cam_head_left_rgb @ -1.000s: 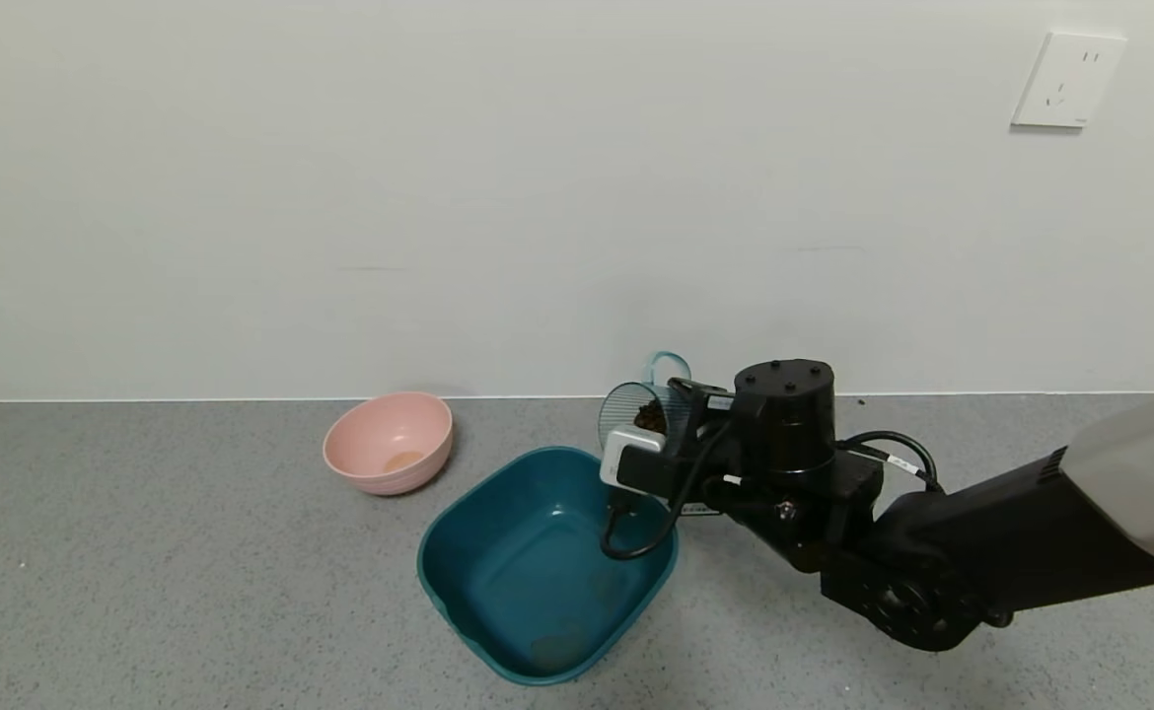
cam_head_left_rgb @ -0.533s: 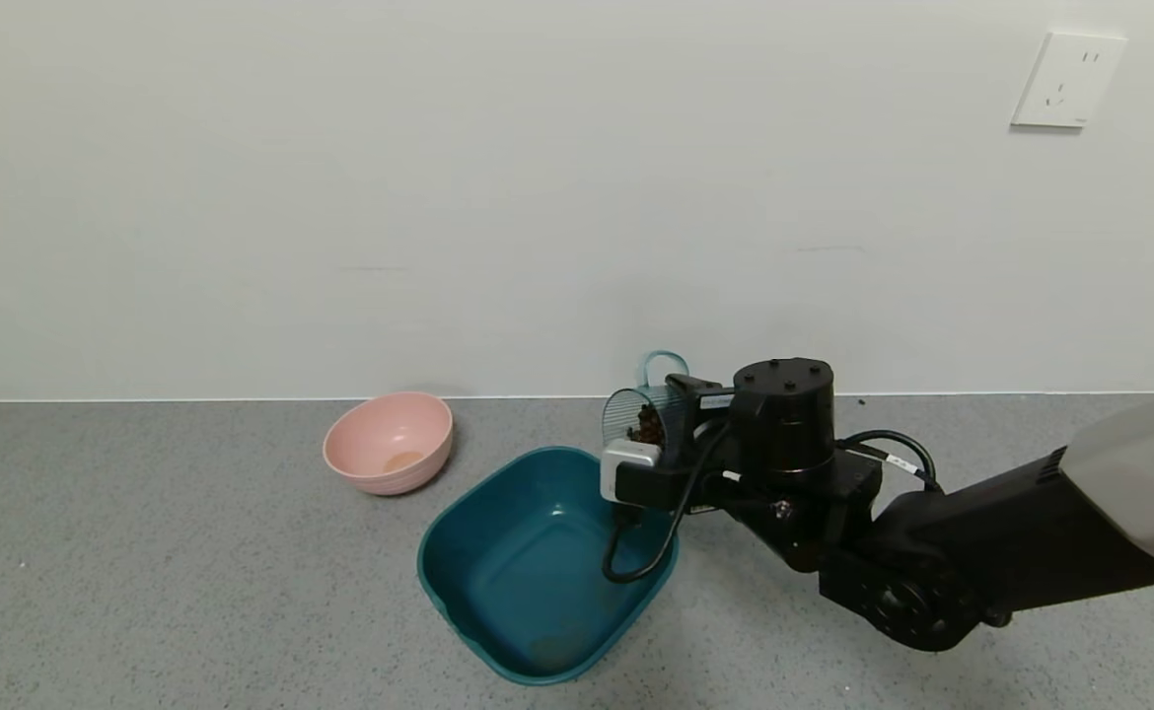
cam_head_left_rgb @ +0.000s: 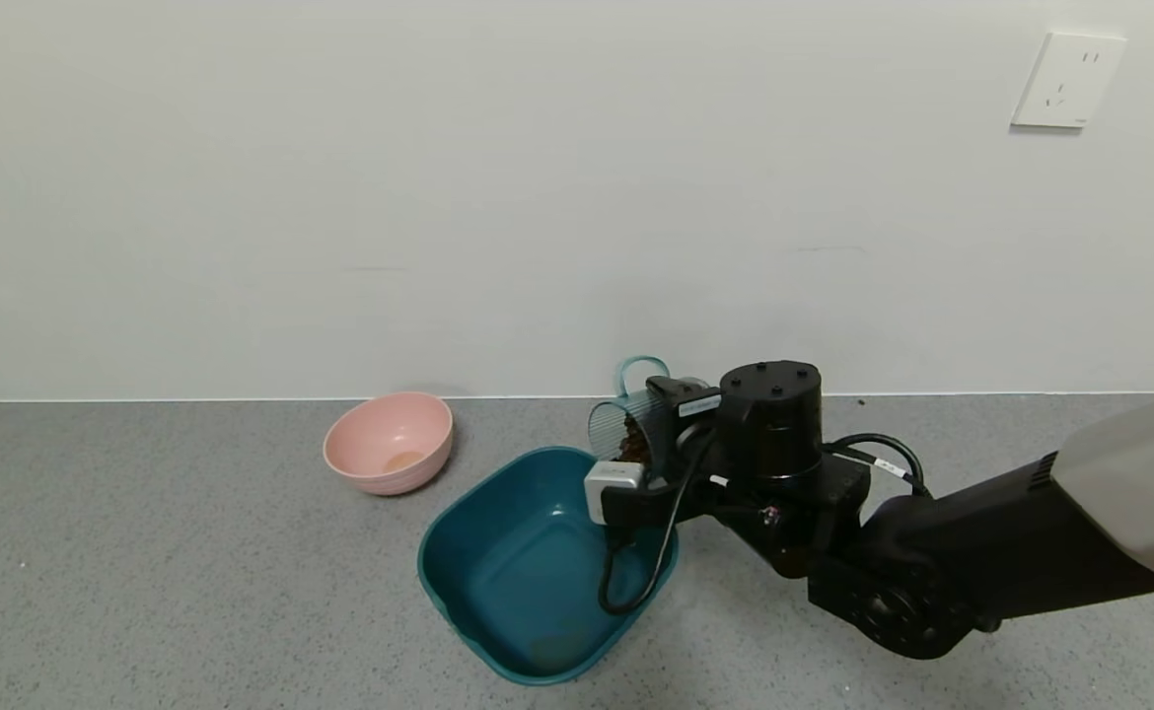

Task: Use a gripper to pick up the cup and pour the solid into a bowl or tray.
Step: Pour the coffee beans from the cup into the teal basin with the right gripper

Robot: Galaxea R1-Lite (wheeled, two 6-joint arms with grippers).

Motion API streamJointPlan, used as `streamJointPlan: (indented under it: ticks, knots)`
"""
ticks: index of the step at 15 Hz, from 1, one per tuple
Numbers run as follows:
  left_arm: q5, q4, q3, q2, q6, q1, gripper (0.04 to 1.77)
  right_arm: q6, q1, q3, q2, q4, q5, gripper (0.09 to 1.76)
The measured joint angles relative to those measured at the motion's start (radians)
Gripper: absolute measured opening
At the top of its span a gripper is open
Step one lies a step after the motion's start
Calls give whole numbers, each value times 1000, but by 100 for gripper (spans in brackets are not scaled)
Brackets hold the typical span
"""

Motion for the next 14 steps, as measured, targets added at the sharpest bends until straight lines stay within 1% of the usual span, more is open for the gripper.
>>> streamJointPlan:
  ticks: [6, 14]
  knots:
    - [0, 0, 0, 0, 0, 0, 175, -112, 17, 16, 7, -13, 0, 135]
    - [0, 0, 0, 0, 0, 0, 175, -210, 35, 30, 13, -64, -30, 135]
